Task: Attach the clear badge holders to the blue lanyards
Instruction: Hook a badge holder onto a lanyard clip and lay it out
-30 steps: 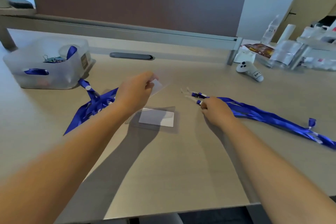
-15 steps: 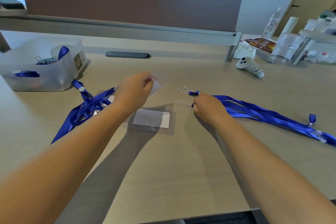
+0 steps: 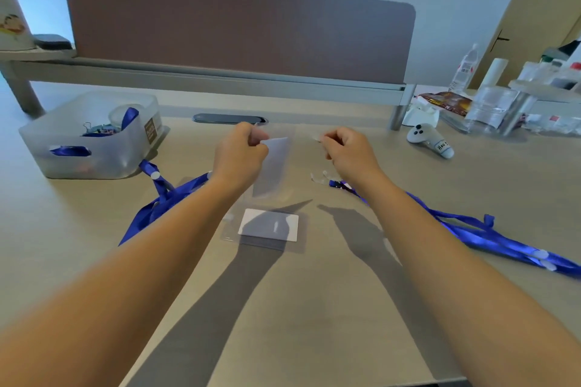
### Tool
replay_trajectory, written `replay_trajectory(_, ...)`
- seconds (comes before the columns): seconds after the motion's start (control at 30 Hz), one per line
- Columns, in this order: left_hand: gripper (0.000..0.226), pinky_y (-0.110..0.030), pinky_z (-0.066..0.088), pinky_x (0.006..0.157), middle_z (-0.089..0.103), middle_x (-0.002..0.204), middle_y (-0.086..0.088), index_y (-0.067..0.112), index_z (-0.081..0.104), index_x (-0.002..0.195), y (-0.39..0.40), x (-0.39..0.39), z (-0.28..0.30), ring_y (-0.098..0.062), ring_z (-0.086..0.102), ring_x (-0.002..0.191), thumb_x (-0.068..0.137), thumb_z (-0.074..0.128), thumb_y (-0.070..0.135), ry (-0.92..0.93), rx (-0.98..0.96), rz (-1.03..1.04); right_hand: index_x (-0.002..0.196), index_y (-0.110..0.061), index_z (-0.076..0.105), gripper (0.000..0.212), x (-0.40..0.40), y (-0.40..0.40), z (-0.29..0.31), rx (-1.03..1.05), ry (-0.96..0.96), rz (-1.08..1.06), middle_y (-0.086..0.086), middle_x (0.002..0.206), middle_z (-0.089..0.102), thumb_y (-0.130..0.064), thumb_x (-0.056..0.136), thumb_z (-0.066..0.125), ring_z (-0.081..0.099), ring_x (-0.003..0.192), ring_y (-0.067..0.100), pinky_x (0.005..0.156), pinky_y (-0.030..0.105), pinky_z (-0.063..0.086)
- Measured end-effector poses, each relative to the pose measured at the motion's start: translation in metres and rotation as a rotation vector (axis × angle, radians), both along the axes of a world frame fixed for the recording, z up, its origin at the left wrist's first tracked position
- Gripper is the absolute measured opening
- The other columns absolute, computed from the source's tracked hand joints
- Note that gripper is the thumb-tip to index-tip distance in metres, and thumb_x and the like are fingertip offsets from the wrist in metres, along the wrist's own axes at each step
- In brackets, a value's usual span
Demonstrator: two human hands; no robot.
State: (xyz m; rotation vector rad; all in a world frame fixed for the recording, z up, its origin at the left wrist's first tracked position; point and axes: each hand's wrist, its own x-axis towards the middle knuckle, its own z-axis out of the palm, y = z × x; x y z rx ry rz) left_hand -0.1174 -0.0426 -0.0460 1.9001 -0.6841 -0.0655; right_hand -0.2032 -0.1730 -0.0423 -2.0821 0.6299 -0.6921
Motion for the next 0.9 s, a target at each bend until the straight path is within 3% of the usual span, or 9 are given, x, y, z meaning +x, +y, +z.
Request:
replay_trajectory(0.13, 0.009, -0.046, 0.052, 0.087, 0.055, 0.097, -0.009, 0.009, 0.055, 0.092, 0.005, 0.002, 0.01, -0.03, 0.056, 0.098, 0.088, 0.047, 0.005, 0.179, -0.086, -0.022, 0.064, -0.016, 0.047, 0.028, 0.009, 0.01, 0.026, 0.144, -0.151, 0.013, -0.001, 0.056, 0.046, -0.018, 0.092, 0.051, 0.04, 0.044, 0.009, 0.042, 0.018, 0.036)
replay_trajectory(0.23, 0.021, -0.038, 0.051, 0.075, 0.054, 0.09, -0.007, 0.018, 0.051, 0.077, 0.007, 0.004, 0.022, -0.028, 0.054, 0.095, 0.089, 0.045, 0.003, 0.266, -0.165, -0.03, 0.065, -0.015, 0.049, 0.028, 0.014, 0.017, 0.047, 0.209, -0.209, 0.05, 0.002, 0.055, 0.051, -0.017, 0.093, 0.05, 0.04, 0.029, 0.001, 0.034, 0.012, 0.036)
replay_trajectory(0.3, 0.016, -0.04, 0.052, 0.086, 0.057, 0.102, -0.01, 0.017, 0.054, 0.089, 0.009, 0.004, 0.028, -0.029, 0.055, 0.105, 0.091, 0.044, 0.004, 0.296, -0.211, -0.062, 0.063, -0.014, 0.051, 0.029, 0.018, 0.022, 0.054, 0.202, -0.208, 0.072, 0.003, 0.053, 0.05, -0.015, 0.091, 0.052, 0.036, 0.024, 0.001, 0.031, 0.011, 0.031)
replay_trajectory(0.37, 0.026, -0.045, 0.046, 0.1, 0.055, 0.12, -0.014, 0.012, 0.054, 0.114, 0.011, 0.002, 0.032, -0.031, 0.052, 0.115, 0.092, 0.042, 0.003, 0.306, -0.246, -0.081, 0.061, -0.016, 0.053, 0.03, 0.021, 0.027, 0.054, 0.147, -0.146, 0.08, 0.002, 0.052, 0.048, -0.014, 0.091, 0.052, 0.038, 0.03, 0.002, 0.03, 0.008, 0.03)
replay_trajectory(0.43, 0.034, -0.039, 0.045, 0.099, 0.052, 0.128, -0.013, 0.009, 0.05, 0.126, 0.012, 0.001, 0.035, -0.029, 0.05, 0.117, 0.093, 0.041, 0.004, 0.291, -0.254, -0.075, 0.06, -0.015, 0.054, 0.031, 0.022, 0.032, 0.052, 0.112, -0.073, 0.095, 0.002, 0.052, 0.047, -0.015, 0.091, 0.052, 0.038, 0.037, 0.005, 0.031, 0.008, 0.03)
replay_trajectory(0.57, 0.035, -0.037, 0.045, 0.097, 0.051, 0.133, -0.012, 0.009, 0.05, 0.128, 0.013, 0.0, 0.035, -0.03, 0.049, 0.12, 0.094, 0.042, 0.005, 0.284, -0.26, -0.079, 0.061, -0.014, 0.056, 0.03, 0.025, 0.039, 0.05, 0.158, -0.017, 0.146, 0.0, 0.046, 0.046, -0.018, 0.091, 0.053, 0.032, 0.023, 0.002, 0.033, 0.012, 0.029)
replay_trajectory(0.67, 0.036, -0.042, 0.043, 0.103, 0.051, 0.134, -0.012, 0.009, 0.05, 0.128, 0.015, 0.001, 0.034, -0.031, 0.049, 0.122, 0.094, 0.042, 0.005, 0.277, -0.241, -0.071, 0.061, -0.013, 0.058, 0.03, 0.025, 0.04, 0.05, 0.184, -0.021, 0.161, -0.009, 0.032, 0.044, -0.017, 0.09, 0.053, 0.032, 0.023, 0.002, 0.033, 0.013, 0.03)
replay_trajectory(0.9, 0.038, -0.045, 0.04, 0.106, 0.051, 0.137, -0.01, 0.012, 0.047, 0.131, 0.014, 0.0, 0.03, -0.03, 0.047, 0.124, 0.094, 0.041, 0.005, 0.106, -0.133, -0.087, 0.061, -0.016, 0.056, 0.032, 0.023, 0.039, 0.049, 0.16, 0.0, 0.167, -0.01, 0.027, 0.045, -0.018, 0.092, 0.051, 0.035, 0.022, 0.002, 0.032, 0.01, 0.032)
